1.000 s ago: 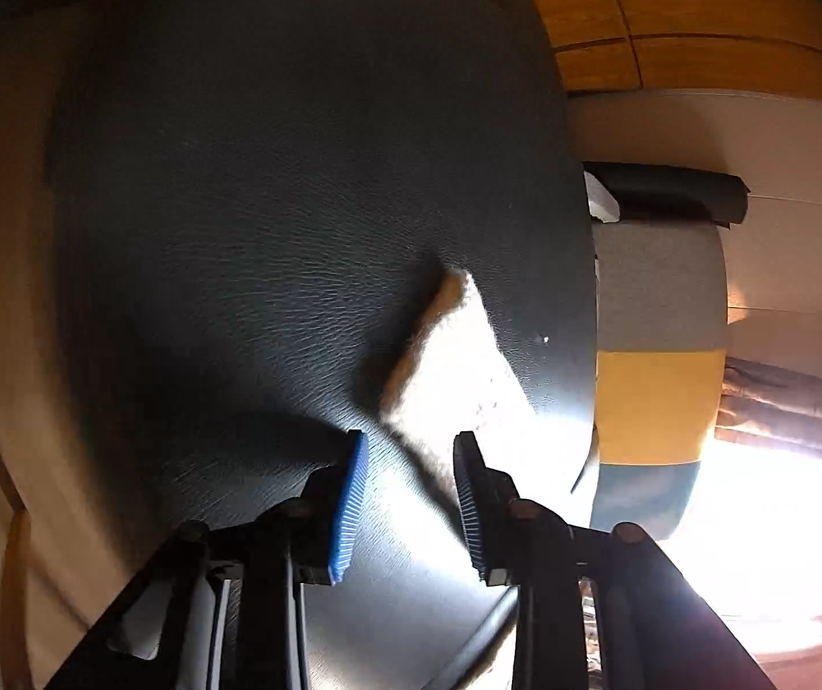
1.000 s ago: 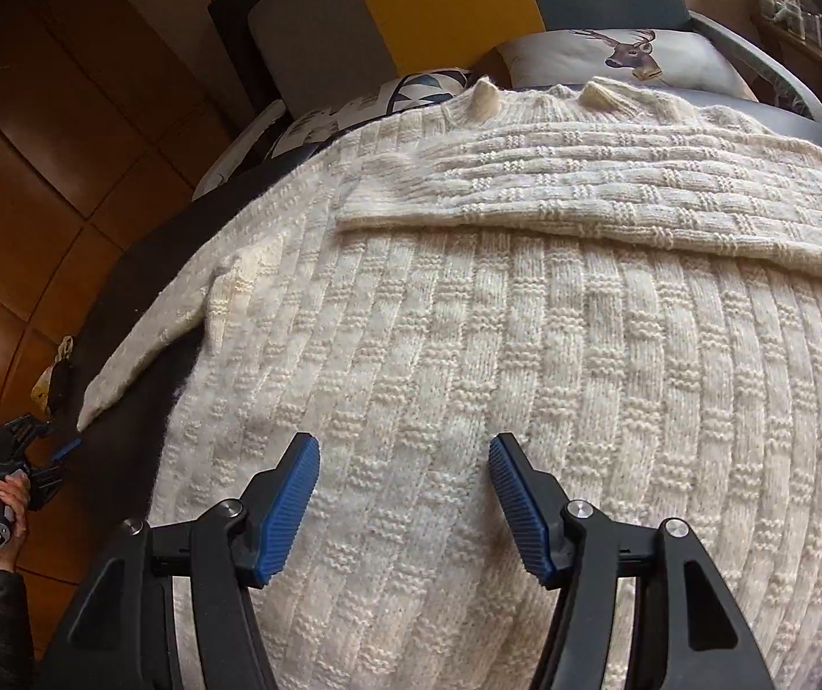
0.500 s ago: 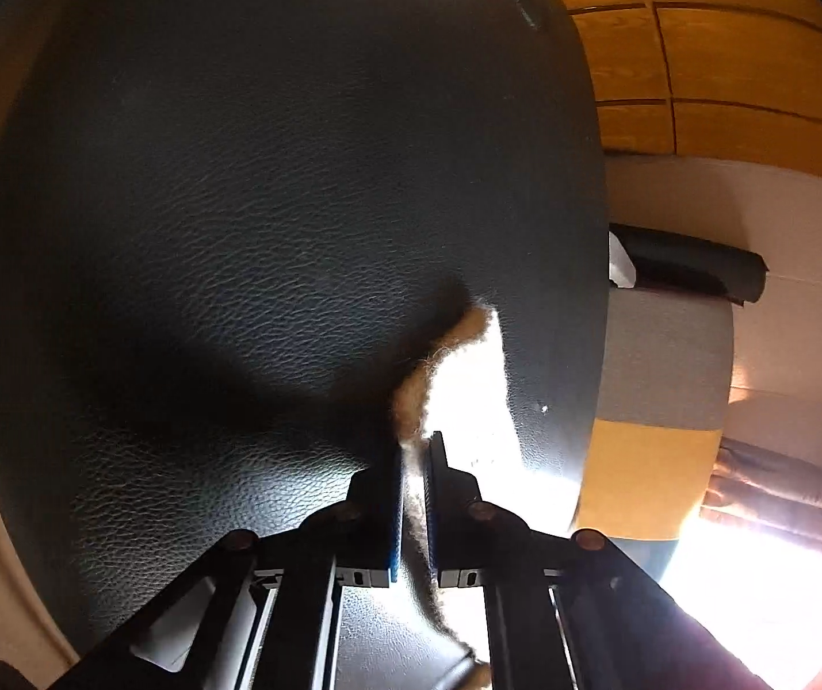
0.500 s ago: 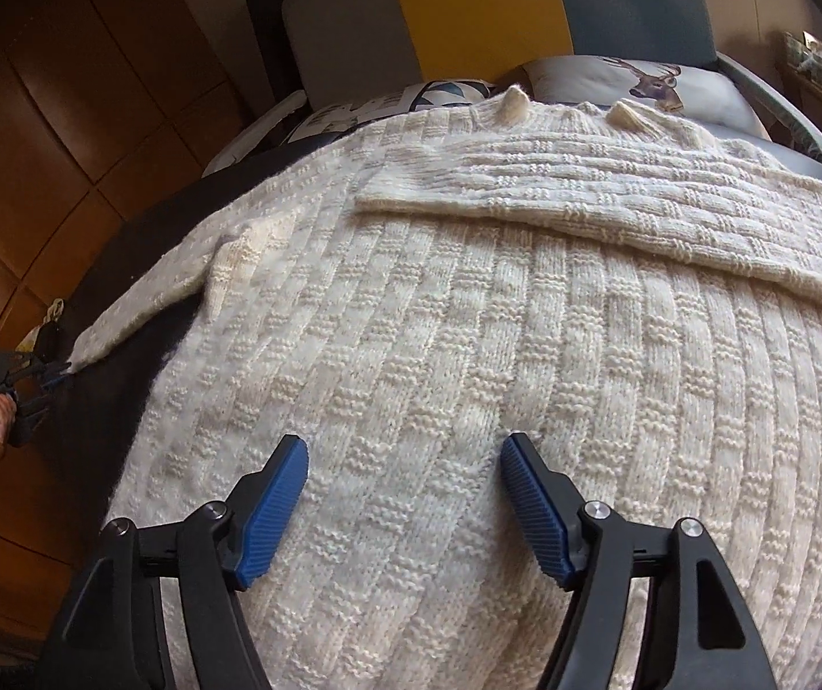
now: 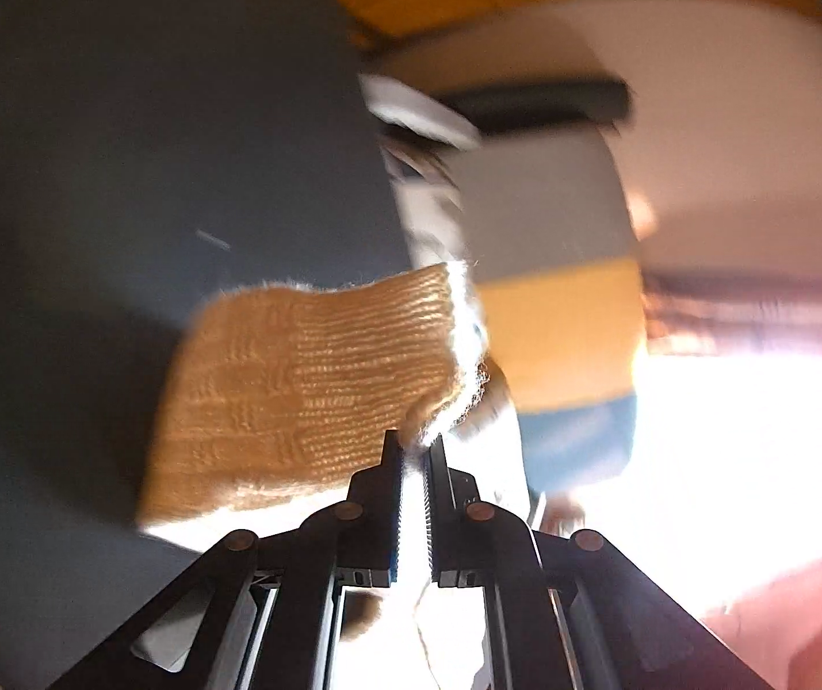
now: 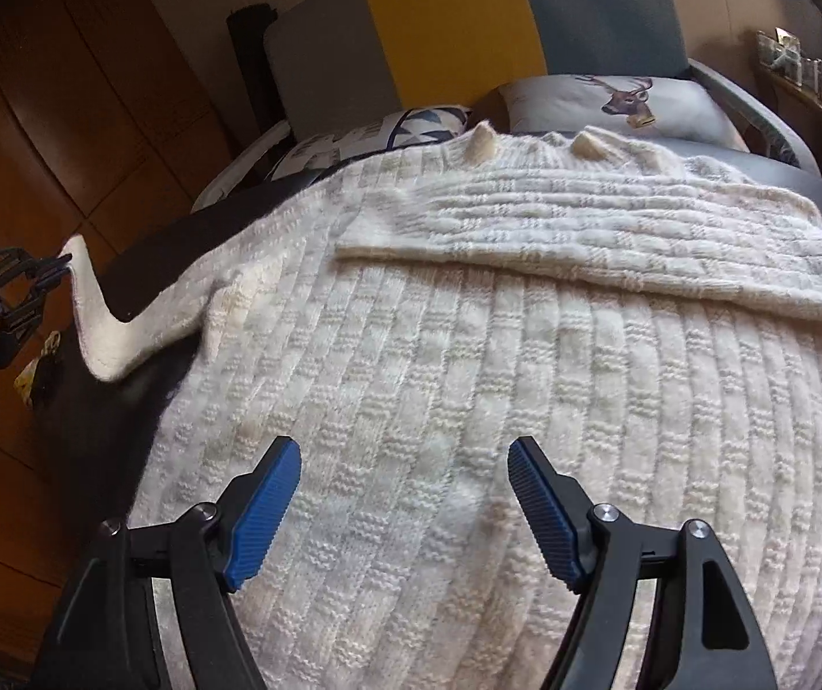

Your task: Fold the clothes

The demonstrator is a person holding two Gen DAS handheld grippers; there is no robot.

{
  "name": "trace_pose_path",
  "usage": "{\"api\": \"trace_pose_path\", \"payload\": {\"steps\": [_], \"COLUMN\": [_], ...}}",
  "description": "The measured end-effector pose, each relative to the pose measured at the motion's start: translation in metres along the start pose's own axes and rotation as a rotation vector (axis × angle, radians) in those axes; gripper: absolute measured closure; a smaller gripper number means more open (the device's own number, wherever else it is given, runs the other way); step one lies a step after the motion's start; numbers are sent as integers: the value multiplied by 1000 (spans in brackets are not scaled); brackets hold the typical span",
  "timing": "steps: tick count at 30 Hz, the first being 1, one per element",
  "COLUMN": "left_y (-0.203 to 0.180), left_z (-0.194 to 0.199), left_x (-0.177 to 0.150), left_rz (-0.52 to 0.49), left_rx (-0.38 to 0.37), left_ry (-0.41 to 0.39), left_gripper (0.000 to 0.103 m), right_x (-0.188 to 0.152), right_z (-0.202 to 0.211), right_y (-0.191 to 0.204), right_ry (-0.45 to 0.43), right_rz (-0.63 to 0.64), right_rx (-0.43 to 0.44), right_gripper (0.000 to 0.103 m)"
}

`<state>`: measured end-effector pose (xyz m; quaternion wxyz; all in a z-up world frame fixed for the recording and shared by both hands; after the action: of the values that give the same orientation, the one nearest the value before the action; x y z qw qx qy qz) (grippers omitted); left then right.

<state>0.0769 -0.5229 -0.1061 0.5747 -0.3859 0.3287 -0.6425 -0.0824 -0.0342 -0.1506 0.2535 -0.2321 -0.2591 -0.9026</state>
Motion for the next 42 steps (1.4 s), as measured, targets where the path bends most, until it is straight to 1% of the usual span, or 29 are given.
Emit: {"api": "trace_pose_path", "payload": {"steps": [2,5,7,9,10,12,17,18,20,22,24,25,26,27,29,31,32,34,36,37,38,39,42], "left_y": [-30,-72,-91,-106,-115,-124,-125,-129,-132,-127,-121,-118,-115,-114,-116,-124,-125,-123,-112,-105,-93,-80,-42], "left_z": [-30,-76,-106,-131,-149,-171,-186,-185,-191,-198,-212,-219,-220,-221,-215,-195,-187,-165,-140,-128,-116,-106,-81], "left_x": [-13,-48,-75,-108,-121,-149,-221,-234,-251,-265,-270,-271,-272,-271,-268,-260,-256,-246,-233,-226,-220,-214,-199], "left_rz": [-55,-149,-201,-246,-269,-309,-400,-419,-451,-490,-507,-513,-514,-507,-483,-477,-473,-455,-404,-378,-346,-318,-235], "left_rx": [-19,-31,-33,-26,-19,1,57,67,89,104,117,119,124,113,54,9,-11,-55,-86,-101,-106,-104,-88], "left_ry": [57,148,215,276,307,366,471,486,512,548,593,619,626,633,649,640,638,619,595,583,573,557,521], "left_gripper": [97,97,97,97,97,97,97,97,97,97,95,95,92,89,87,81,77,74,72,71,71,71,70], "right_x": [0,-3,-7,-10,-10,-11,-13,-14,-15,-15,-14,-13,-11,-8,1,15,24,42,60,66,71,74,77], "right_z": [3,2,2,2,2,2,-1,-1,-1,0,2,3,5,8,15,19,17,9,-6,-15,-25,-35,-65], "right_y": [-11,-27,-36,-41,-43,-43,-41,-41,-42,-43,-46,-48,-51,-56,-67,-75,-77,-78,-79,-81,-82,-85,-92], "right_ry": [-5,4,7,7,7,9,16,15,13,14,17,18,17,9,-38,-89,-98,-106,-121,-124,-124,-116,-90], "right_rz": [-27,-69,-91,-102,-102,-96,-75,-72,-69,-74,-90,-106,-130,-173,-271,-361,-396,-448,-492,-524,-555,-589,-695], "right_rx": [-12,-22,-24,-17,-13,-8,-8,-6,1,14,38,63,96,146,256,339,364,404,429,460,484,490,478], "right_gripper": [27,27,27,27,27,27,27,27,27,27,27,27,27,27,27,27,29,35,42,49,51,52,58]}}
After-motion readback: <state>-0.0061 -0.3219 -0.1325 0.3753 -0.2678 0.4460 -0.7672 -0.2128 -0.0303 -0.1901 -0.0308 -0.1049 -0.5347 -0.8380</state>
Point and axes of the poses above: each gripper's, at about its wrist camera, not at the fingertips, and z roughly against the way its jaws point, y to its left, x to its top, the point moved 1 cm from there along -z, roughly the way its jaws point, and after that the axes turned 2 degrees about -z, right-handed, at the moved point
